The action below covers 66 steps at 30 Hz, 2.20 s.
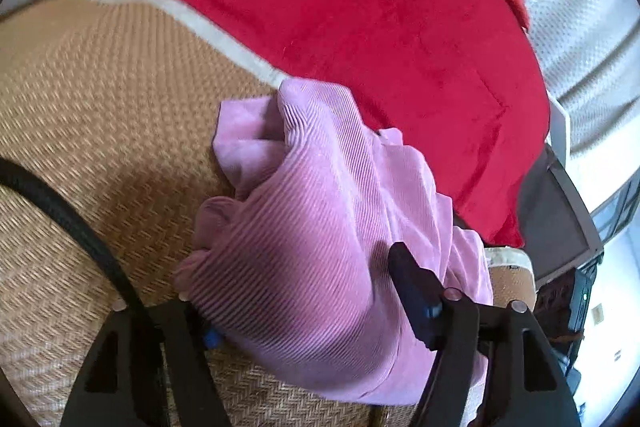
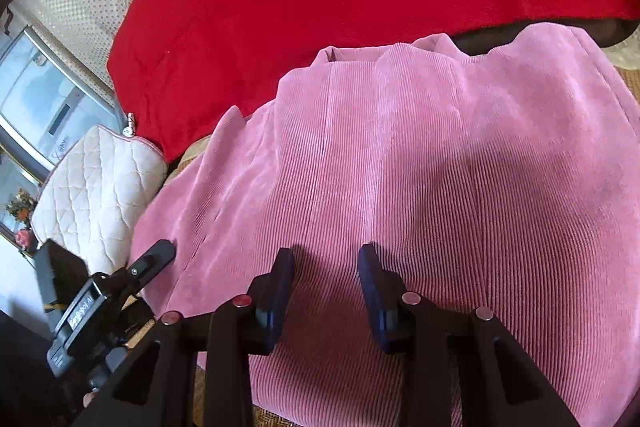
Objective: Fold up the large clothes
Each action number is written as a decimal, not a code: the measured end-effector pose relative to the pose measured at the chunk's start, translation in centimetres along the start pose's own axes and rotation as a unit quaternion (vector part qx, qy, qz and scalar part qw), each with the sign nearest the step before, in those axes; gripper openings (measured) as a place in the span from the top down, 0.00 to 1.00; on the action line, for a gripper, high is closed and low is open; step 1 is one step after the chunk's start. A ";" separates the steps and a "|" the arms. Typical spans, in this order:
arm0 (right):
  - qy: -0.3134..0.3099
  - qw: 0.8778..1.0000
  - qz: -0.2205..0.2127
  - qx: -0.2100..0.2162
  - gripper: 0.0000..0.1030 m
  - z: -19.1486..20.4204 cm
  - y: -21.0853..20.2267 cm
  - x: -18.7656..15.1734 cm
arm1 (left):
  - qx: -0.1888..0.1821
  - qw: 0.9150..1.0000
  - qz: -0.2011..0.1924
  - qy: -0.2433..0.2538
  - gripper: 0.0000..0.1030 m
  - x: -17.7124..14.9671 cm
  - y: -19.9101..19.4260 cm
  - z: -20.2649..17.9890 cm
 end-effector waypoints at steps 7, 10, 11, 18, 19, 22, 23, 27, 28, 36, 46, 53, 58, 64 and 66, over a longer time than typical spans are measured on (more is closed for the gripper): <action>0.003 1.000 0.006 0.019 0.65 -0.5 -0.2 -0.1 | -0.001 0.999 -0.020 0.046 0.74 0.7 0.9 -2.5; 0.030 0.998 0.023 0.052 0.66 -1.6 -0.6 0.4 | 0.000 0.984 -0.051 0.169 0.75 -0.1 -0.4 -7.3; 0.047 0.996 0.029 0.067 0.65 -2.1 -0.7 0.6 | 0.000 0.977 -0.057 0.204 0.76 -0.6 -0.6 -8.6; 0.170 0.973 -0.026 0.155 0.15 -6.8 -5.0 2.4 | 0.027 0.917 0.004 0.397 0.76 -6.7 2.9 -14.4; 0.167 0.973 -0.046 0.151 0.14 -6.9 -6.0 2.8 | 0.031 0.912 0.008 0.408 0.76 -7.3 3.5 -14.5; 0.130 0.976 -0.055 0.165 0.14 -5.4 -7.3 4.3 | 0.034 0.907 0.006 0.420 0.76 -7.6 3.9 -15.1; 0.119 0.979 -0.047 0.159 0.14 -4.7 -7.0 4.8 | 0.030 0.909 0.009 0.415 0.76 -7.6 3.8 -15.1; 0.062 0.986 0.011 0.153 0.14 -1.4 -4.8 6.3 | 0.022 0.912 0.009 0.409 0.76 -7.5 3.3 -14.7; 0.048 0.988 0.029 0.144 0.14 -0.6 -3.9 6.7 | 0.021 0.913 0.009 0.408 0.76 -7.4 3.2 -14.5; -0.099 0.989 0.108 0.037 0.14 6.6 1.9 9.0 | 0.006 0.920 0.009 0.392 0.76 -6.8 2.6 -13.7; -0.071 0.997 0.010 0.010 0.84 4.2 -3.6 9.3 | -0.061 0.914 0.000 0.401 0.78 -6.2 -0.6 -18.0; 0.049 0.993 -0.097 0.037 0.85 -6.9 -12.2 10.2 | -0.108 0.863 0.020 0.492 0.77 -9.2 3.4 -29.1; 0.160 0.984 -0.077 0.024 0.89 -18.1 -10.5 9.0 | -0.109 0.870 0.122 0.466 0.67 -10.3 8.7 -30.2; 0.181 0.980 -0.061 0.053 0.89 -21.5 -9.6 7.4 | -0.215 0.886 0.082 0.403 0.20 -6.6 1.3 -26.8; 0.167 0.983 -0.067 0.029 0.86 -21.1 -10.6 7.2 | -0.204 0.901 0.054 0.378 0.19 -4.2 -0.4 -25.0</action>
Point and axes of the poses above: each gripper's, at about its wrist camera, not at the fingertips, and y roughly the way its jaws point, z to its left, x to its top, the point moved 2 cm from there along y, roughly the way its jaws point, and after that the axes turned 2 degrees about z, right-handed, at the moved point
